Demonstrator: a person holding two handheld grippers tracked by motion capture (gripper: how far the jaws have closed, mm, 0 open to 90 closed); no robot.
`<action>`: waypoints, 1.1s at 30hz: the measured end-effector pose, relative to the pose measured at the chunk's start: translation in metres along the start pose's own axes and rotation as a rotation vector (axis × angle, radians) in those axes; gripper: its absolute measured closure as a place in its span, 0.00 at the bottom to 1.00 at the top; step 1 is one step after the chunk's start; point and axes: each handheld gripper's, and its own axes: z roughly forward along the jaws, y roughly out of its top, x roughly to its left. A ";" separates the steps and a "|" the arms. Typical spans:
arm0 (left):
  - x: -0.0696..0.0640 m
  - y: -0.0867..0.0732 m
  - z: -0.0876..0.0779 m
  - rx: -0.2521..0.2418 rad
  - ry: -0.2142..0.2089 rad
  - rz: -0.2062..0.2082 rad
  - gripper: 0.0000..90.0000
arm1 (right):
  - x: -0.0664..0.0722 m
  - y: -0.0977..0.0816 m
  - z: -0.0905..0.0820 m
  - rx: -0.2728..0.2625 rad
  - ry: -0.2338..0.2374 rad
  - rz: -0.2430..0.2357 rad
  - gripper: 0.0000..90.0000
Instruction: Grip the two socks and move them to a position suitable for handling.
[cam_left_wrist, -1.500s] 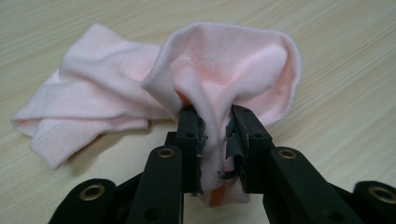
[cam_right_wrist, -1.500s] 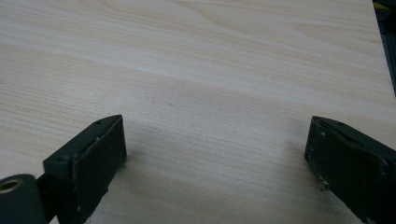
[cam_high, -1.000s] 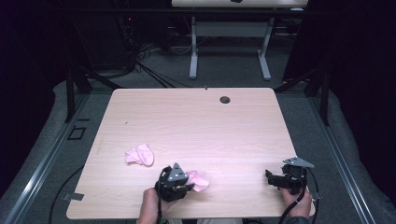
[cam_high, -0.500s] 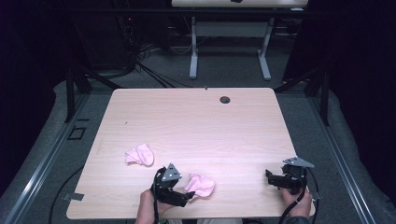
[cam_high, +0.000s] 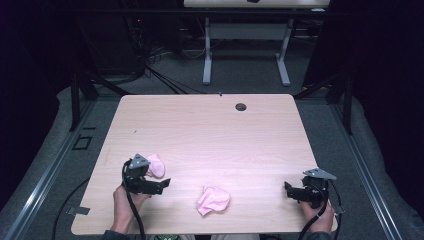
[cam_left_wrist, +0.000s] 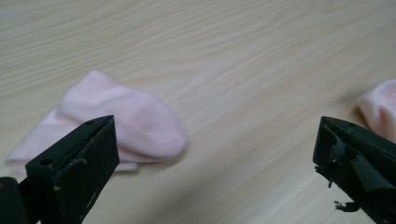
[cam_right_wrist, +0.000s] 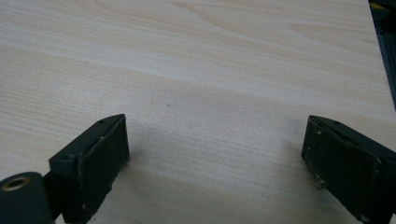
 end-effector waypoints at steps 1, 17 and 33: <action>0.006 0.000 0.000 0.004 0.009 -0.012 0.00 | 0.000 0.000 0.000 -0.001 0.000 0.000 0.08; 0.053 0.004 0.028 0.074 0.078 -0.106 0.18 | 0.000 0.000 0.000 -0.002 0.000 0.001 0.08; 0.049 0.000 0.037 0.132 0.145 -0.054 0.54 | 0.000 0.000 0.000 -0.002 0.000 0.000 0.08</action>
